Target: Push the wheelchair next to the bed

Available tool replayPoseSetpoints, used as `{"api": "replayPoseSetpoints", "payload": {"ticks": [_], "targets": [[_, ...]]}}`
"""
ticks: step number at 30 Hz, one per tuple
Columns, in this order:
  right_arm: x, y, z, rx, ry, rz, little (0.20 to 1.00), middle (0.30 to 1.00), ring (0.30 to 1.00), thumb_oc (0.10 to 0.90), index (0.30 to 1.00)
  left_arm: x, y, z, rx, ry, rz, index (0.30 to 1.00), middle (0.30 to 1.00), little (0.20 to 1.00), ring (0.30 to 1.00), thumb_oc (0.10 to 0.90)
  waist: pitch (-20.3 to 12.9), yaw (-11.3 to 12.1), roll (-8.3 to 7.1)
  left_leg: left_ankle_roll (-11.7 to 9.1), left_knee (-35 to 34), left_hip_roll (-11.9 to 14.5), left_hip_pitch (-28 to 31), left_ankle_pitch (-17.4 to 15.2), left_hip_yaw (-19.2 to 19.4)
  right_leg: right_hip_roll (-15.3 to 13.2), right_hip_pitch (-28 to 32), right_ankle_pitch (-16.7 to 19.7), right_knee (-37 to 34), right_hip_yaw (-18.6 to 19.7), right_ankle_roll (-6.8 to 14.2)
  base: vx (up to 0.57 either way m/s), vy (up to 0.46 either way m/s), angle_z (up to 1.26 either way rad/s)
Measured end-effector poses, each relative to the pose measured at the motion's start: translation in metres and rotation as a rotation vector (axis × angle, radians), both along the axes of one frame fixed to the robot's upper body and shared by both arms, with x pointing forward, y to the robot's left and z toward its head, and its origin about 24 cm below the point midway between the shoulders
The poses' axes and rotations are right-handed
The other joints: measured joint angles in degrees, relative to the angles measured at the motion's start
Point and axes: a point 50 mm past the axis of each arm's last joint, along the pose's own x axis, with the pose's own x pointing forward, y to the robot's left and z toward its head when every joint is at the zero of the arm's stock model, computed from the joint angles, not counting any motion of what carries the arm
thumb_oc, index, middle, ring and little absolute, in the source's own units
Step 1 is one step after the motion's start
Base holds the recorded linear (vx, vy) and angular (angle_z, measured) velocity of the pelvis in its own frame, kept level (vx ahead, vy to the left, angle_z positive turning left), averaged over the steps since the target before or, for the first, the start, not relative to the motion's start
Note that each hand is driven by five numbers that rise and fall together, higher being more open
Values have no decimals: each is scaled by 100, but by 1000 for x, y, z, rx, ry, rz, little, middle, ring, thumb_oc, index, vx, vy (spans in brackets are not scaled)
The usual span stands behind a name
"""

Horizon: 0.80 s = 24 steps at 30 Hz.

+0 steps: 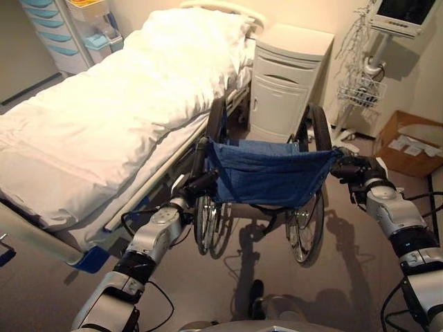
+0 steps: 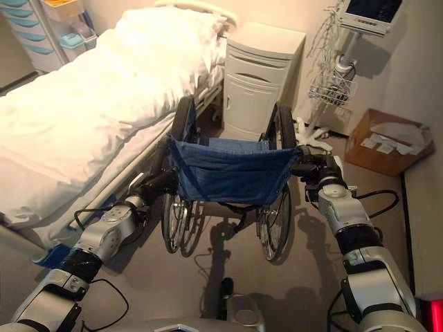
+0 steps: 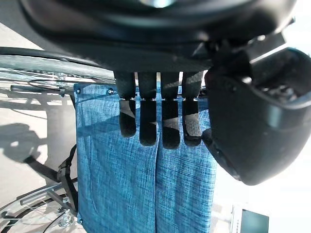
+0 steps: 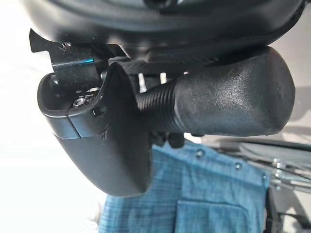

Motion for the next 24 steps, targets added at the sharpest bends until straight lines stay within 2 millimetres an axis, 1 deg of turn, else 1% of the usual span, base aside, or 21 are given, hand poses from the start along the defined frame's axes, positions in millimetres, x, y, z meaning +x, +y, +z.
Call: {"api": "replayPoseSetpoints", "payload": {"ticks": [1,2,3,4,5,6,7,8,9,11,12,13,14,15,17,18,19,20,21,23,24], "targets": [[1,1,1,2,-3,2,300,300,300,400,300,0,1,1,-2,-3,8,300,300,300,300,400,-2,4,7,-71,169,43,-50,-65,81,71,69,-34,-43,-29,-141,88,-162,13],[2,3,1,5,-7,6,300,300,300,400,300,1,2,1,-3,-3,19,300,300,300,300,400,-2,13,6,-140,389,85,-101,-104,180,113,130,-94,-71,-35,-227,93,-176,13],[3,5,1,6,-6,9,300,300,300,400,300,0,4,-1,-3,5,29,300,300,300,300,400,7,19,-38,-265,896,88,-289,-184,226,91,211,-160,-105,-39,-323,91,-153,7],[3,6,-1,3,-1,9,300,300,300,400,300,0,4,-3,-4,14,37,300,300,300,300,400,4,28,-67,-323,1263,80,-435,-227,258,64,281,-168,-144,-24,-341,85,-90,-4],[3,9,-3,-8,6,15,300,300,300,400,300,-2,5,-9,-3,36,54,300,300,300,300,400,8,88,-50,-326,1846,96,-563,-228,327,64,465,-219,-194,-2,-413,109,-56,-7],[3,12,-4,-9,10,20,300,300,300,400,300,-4,7,-13,1,50,65,300,300,300,300,400,12,103,-43,-348,2400,130,-743,-233,310,68,594,-277,-222,18,-504,130,-8,-12],[3,15,-6,-12,15,23,300,300,300,400,300,-7,9,-16,-1,59,75,300,300,300,300,400,8,117,-49,-444,2897,221,-1043,-306,331,103,704,-298,-285,67,-542,95,30,-12],[4,17,-6,-15,14,28,300,300,300,400,300,-8,11,-16,-5,59,82,300,300,300,300,400,6,151,-52,-451,2837,254,-1085,-302,343,133,733,-318,-305,114,-569,147,93,-21],[5,19,-6,-20,10,32,300,300,300,400,300,-9,13,-16,-4,52,87,300,300,300,300,400,7,178,-41,-450,2605,298,-1162,-300,341,207,788,-329,-359,153,-587,136,105,-26],[5,22,-7,-14,12,33,300,300,300,400,300,-10,15,-15,-6,50,91,300,300,300,300,400,8,263,-45,-428,1962,266,-1204,-269,318,265,862,-328,-466,291,-586,139,112,-28],[6,24,-6,-13,6,34,300,300,300,400,300,-9,16,-14,-7,48,98,300,300,300,300,400,11,285,-39,-419,1435,235,-1238,-257,309,269,885,-332,-488,318,-588,151,113,-20],[5,24,-7,-13,6,31,300,300,300,400,300,-9,16,-14,-9,46,97,300,300,300,300,400,11,283,-39,-408,908,207,-1251,-188,288,271,930,-310,-569,343,-557,133,98,-15],[5,24,-7,-14,6,30,300,300,300,400,300,-9,16,-14,-13,43,96,300,300,300,300,400,15,286,-31,-388,738,212,-1262,-103,284,274,936,-328,-566,358,-581,141,121,-12],[5,22,-7,-17,7,26,300,300,300,400,300,-9,14,-14,-22,38,91,300,300,300,300,400,31,284,-4,-365,656,254,-1322,110,289,283,964,-357,-560,353,-587,106,104,-20],[3,19,-7,-20,11,18,300,300,300,400,300,-9,11,-14,-28,32,72,300,300,300,300,400,28,285,102,-298,447,271,-1195,293,269,296,1010,-416,-533,344,-478,147,146,-19],[3,18,-6,-22,9,16,300,300,300,400,300,-9,11,-13,-30,29,68,300,300,300,300,400,30,256,129,-270,377,270,-1165,449,275,290,1003,-436,-515,351,-430,129,122,-20],[2,17,-6,-23,8,15,300,300,300,400,300,-9,10,-13,-31,26,64,300,300,300,300,400,24,222,170,-172,224,265,-1061,633,338,266,1020,-447,-512,343,-356,98,88,-25],[2,17,-6,-25,5,16,300,300,300,400,300,-8,10,-12,-32,23,62,300,300,300,300,400,-1,206,223,-1,104,248,-1026,869,356,250,1016,-465,-484,321,-281,113,109,-28],[2,17,-6,-22,5,15,300,300,300,400,300,-8,11,-11,-31,21,62,300,300,300,300,400,-12,179,207,-9,50,206,-995,867,369,207,1017,-479,-469,321,-238,103,109,-15],[0,17,-5,-7,-11,13,300,300,300,400,300,-6,12,-8,-30,8,65,300,300,300,300,400,-27,50,199,126,-224,83,-842,974,399,105,1028,-469,-477,330,-69,77,104,-2],[0,17,-4,-6,-16,13,300,300,300,400,300,-5,12,-7,-31,3,66,300,300,300,300,400,-30,22,195,137,-263,53,-833,978,403,80,1022,-455,-489,333,-55,70,108,-1]]}}
